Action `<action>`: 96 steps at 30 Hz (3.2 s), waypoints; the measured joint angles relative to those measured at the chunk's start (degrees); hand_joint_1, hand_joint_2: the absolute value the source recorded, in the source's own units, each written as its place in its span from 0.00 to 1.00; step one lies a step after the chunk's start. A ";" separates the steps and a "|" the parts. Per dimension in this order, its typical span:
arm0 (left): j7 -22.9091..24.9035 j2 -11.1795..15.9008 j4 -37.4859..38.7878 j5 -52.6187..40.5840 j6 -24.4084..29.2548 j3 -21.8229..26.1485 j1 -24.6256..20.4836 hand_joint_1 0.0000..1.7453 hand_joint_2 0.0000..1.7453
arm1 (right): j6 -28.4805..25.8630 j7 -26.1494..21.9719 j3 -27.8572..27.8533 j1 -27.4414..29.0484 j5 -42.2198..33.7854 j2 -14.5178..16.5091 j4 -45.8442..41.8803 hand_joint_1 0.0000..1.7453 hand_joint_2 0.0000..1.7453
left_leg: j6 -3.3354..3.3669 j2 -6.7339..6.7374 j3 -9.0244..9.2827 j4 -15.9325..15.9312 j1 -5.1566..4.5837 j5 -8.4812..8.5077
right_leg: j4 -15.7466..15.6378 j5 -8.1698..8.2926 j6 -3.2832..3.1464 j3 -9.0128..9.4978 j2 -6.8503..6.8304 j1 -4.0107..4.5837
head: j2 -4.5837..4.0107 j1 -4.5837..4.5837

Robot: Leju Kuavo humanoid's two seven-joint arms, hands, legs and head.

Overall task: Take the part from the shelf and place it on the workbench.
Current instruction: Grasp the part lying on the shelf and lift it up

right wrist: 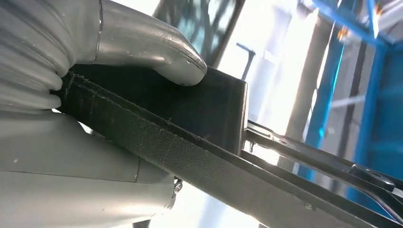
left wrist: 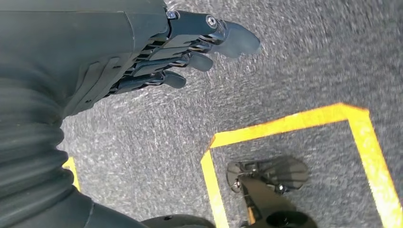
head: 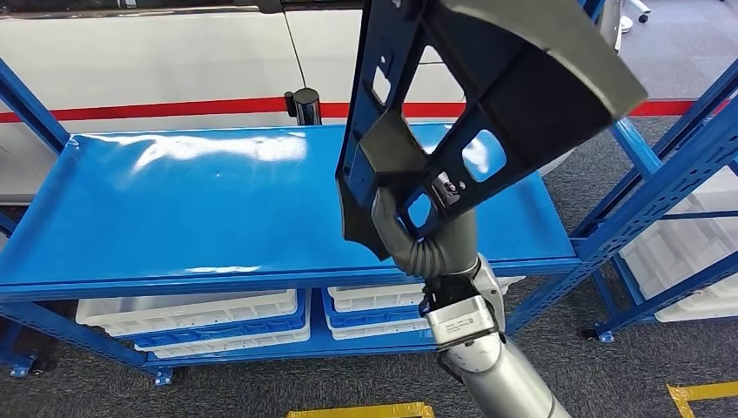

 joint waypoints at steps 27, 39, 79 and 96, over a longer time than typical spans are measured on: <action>-4.79 -0.04 0.00 1.10 -0.25 2.34 0.34 0.00 1.00 | 5.83 -0.26 0.91 7.32 -7.24 -6.36 -1.64 1.00 1.00 | 0.02 0.00 -0.01 0.05 -0.09 -0.01 | -0.04 0.02 0.04 0.00 0.00 -0.06 | 0.00 0.00; -4.79 0.01 0.00 0.98 -0.25 2.35 0.33 0.00 1.00 | 3.69 -0.75 0.46 8.29 -5.77 -6.46 -2.90 1.00 1.00 | 1.32 0.00 -0.06 -0.43 -0.62 0.42 | 0.69 -0.20 0.82 -0.71 0.02 -0.94 | 0.00 0.01; -4.86 -0.29 0.09 0.74 -0.80 2.52 0.27 0.00 1.00 | 2.21 -1.33 0.43 9.15 -5.09 -6.48 -4.93 1.00 1.00 | 1.15 -0.27 -2.17 -0.28 -0.26 2.13 | 5.86 -2.35 0.16 -3.26 0.39 -0.01 | 0.00 0.10; -5.10 -0.20 0.16 0.28 -0.93 2.94 0.29 0.00 1.00 | 2.04 -1.55 0.05 9.74 -5.19 -6.37 -5.70 1.00 1.00 | -1.68 -0.09 0.29 1.13 0.60 -0.47 | 1.05 1.02 -1.75 -1.53 0.09 -0.14 | 0.00 -0.18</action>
